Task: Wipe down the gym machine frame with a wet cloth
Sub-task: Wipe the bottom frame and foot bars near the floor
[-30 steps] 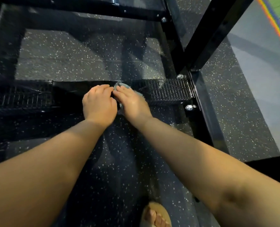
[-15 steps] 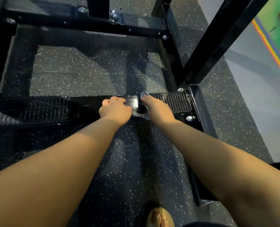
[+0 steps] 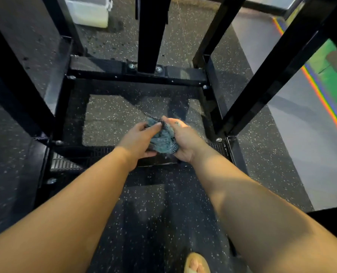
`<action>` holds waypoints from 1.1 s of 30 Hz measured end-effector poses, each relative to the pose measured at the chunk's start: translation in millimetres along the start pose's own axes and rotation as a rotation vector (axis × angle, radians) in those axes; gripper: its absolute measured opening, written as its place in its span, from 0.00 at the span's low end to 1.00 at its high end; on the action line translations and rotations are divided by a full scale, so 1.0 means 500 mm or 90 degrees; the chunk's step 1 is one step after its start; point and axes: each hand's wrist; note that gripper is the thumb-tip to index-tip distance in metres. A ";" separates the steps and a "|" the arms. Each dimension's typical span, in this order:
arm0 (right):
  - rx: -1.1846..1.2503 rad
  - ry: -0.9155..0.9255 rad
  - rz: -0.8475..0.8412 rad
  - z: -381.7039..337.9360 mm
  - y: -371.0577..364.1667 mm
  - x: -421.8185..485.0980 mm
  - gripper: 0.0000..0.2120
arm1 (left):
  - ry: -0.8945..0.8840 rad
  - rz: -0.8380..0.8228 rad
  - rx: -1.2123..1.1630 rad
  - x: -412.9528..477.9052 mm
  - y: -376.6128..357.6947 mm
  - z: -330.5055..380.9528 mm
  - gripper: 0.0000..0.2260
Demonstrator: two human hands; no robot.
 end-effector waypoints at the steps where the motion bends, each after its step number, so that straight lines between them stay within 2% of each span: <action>1: 0.011 -0.004 0.006 -0.013 -0.009 -0.019 0.09 | -0.010 -0.001 0.003 -0.013 0.003 0.018 0.11; 3: -0.002 0.006 0.083 -0.031 -0.034 -0.063 0.09 | -0.023 0.028 0.033 -0.049 0.001 0.046 0.08; 6: 0.012 0.101 0.279 -0.035 -0.074 -0.120 0.09 | -0.118 0.148 0.253 -0.113 -0.016 0.066 0.08; 7: -0.043 0.151 0.329 -0.038 -0.084 -0.136 0.10 | -0.155 0.190 0.313 -0.141 -0.024 0.076 0.09; 9: -0.175 0.193 0.375 -0.052 -0.105 -0.173 0.11 | -0.182 0.239 0.309 -0.197 -0.040 0.104 0.09; 10: -0.191 0.177 0.360 -0.060 -0.116 -0.193 0.13 | -0.166 0.223 0.246 -0.218 -0.046 0.118 0.09; 12: -0.118 0.134 0.257 -0.073 -0.135 -0.236 0.18 | -0.114 0.145 0.100 -0.255 -0.052 0.143 0.12; 14: -0.055 0.074 0.139 -0.091 -0.140 -0.276 0.26 | -0.099 0.091 0.069 -0.280 -0.049 0.159 0.14; 16: 0.053 -0.018 0.062 -0.120 -0.131 -0.313 0.31 | -0.113 0.105 0.058 -0.295 -0.032 0.175 0.07; 17: 0.122 -0.044 0.019 -0.138 -0.130 -0.335 0.29 | -0.117 0.116 0.038 -0.300 -0.023 0.180 0.06; 19: 0.189 -0.040 -0.010 -0.171 -0.127 -0.371 0.18 | -0.096 0.107 -0.028 -0.313 -0.013 0.201 0.08; 20: 0.184 -0.021 0.015 -0.184 -0.123 -0.385 0.16 | -0.082 0.090 -0.048 -0.325 -0.018 0.219 0.08; 22: 0.166 0.017 0.080 -0.201 -0.113 -0.417 0.21 | -0.067 0.052 -0.033 -0.354 -0.041 0.251 0.07; 26: 0.135 0.019 0.080 -0.250 -0.087 -0.515 0.15 | -0.120 0.021 0.190 -0.420 -0.103 0.305 0.09; 28: 0.079 0.056 0.113 -0.283 -0.067 -0.571 0.15 | -0.142 -0.023 0.255 -0.455 -0.139 0.338 0.11; 31: -0.071 0.179 0.255 -0.326 -0.019 -0.659 0.16 | -0.171 -0.132 0.298 -0.503 -0.218 0.379 0.11; 33: -0.305 0.319 0.414 -0.345 0.033 -0.717 0.17 | -0.167 -0.199 0.313 -0.521 -0.277 0.392 0.13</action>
Point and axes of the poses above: each hand's wrist, its own x-axis towards the middle knuckle, its own y-axis out of the back of the hand, z = x × y, and after that the axes turned 2 degrees about -x, right-handed
